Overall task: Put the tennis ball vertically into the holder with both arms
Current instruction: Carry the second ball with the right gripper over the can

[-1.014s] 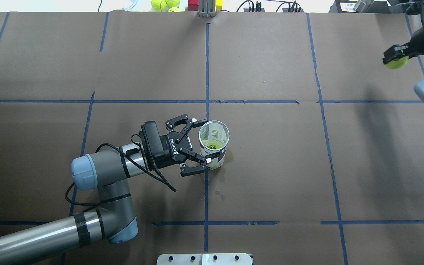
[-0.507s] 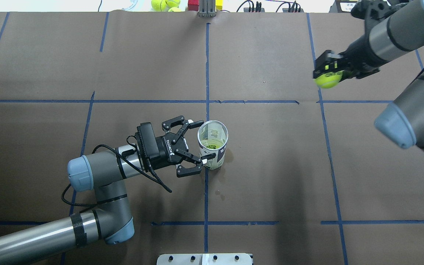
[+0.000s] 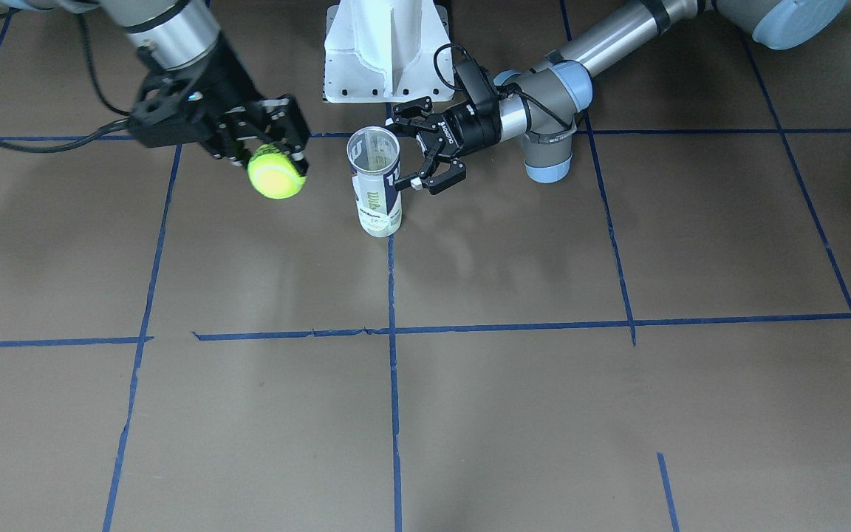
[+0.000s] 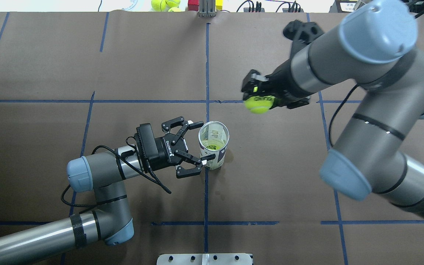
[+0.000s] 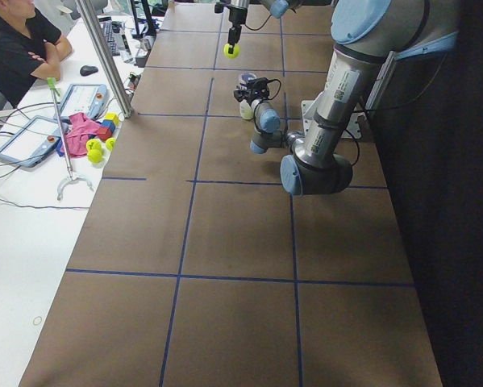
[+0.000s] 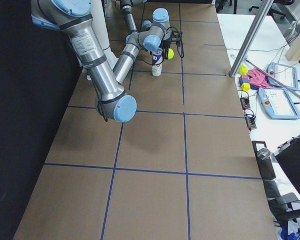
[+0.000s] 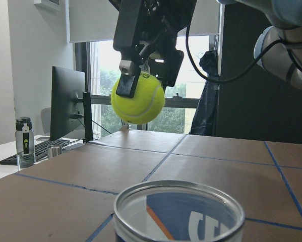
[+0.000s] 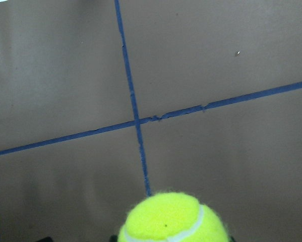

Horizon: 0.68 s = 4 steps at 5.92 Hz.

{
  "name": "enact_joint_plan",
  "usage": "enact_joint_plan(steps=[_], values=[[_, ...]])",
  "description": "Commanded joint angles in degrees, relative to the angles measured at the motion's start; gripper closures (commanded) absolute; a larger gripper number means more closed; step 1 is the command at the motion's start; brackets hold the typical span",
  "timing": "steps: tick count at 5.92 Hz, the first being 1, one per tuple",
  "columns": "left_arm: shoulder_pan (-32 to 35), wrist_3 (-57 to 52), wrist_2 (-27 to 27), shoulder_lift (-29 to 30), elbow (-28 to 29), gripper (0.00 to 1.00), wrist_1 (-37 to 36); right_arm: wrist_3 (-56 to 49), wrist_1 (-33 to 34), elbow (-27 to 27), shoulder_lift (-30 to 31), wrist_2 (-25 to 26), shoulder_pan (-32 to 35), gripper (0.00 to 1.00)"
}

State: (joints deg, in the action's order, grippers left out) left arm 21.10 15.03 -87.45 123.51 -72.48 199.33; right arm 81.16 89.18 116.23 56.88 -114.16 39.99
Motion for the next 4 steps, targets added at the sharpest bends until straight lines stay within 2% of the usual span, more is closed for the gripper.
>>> enact_joint_plan(steps=[1,3,4], values=[[0.0,0.0,0.0,0.1,0.0,0.01,0.0,1.5,3.9,-0.2,-4.6,4.6,-4.6,1.00],[-0.1,0.1,0.0,0.1,0.0,0.01,0.0,3.2,3.9,-0.2,-4.9,6.2,-6.5,0.95],[-0.3,0.1,0.0,0.3,0.0,0.01,0.0,3.4,3.9,-0.2,-5.1,6.2,-7.4,0.87]])
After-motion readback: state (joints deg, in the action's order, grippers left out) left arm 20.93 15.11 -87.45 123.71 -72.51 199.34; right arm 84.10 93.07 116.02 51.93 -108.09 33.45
